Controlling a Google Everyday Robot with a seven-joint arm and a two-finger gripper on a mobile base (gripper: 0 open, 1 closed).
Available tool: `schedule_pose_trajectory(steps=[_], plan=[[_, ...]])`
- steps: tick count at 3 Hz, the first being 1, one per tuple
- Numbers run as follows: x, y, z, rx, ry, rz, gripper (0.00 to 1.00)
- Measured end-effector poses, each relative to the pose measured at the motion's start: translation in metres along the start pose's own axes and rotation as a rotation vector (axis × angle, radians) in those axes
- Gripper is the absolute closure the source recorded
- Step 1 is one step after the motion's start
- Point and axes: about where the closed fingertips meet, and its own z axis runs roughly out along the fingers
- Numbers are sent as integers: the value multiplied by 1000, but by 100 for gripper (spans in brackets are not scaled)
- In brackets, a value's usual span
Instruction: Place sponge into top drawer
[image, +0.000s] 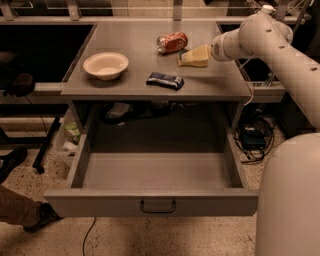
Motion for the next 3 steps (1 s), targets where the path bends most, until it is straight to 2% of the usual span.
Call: schedule_pose_trajectory(steps=[1, 3], plan=[[9, -13, 7, -5, -39, -7, 0], [19, -17, 28, -65, -77, -27, 0]])
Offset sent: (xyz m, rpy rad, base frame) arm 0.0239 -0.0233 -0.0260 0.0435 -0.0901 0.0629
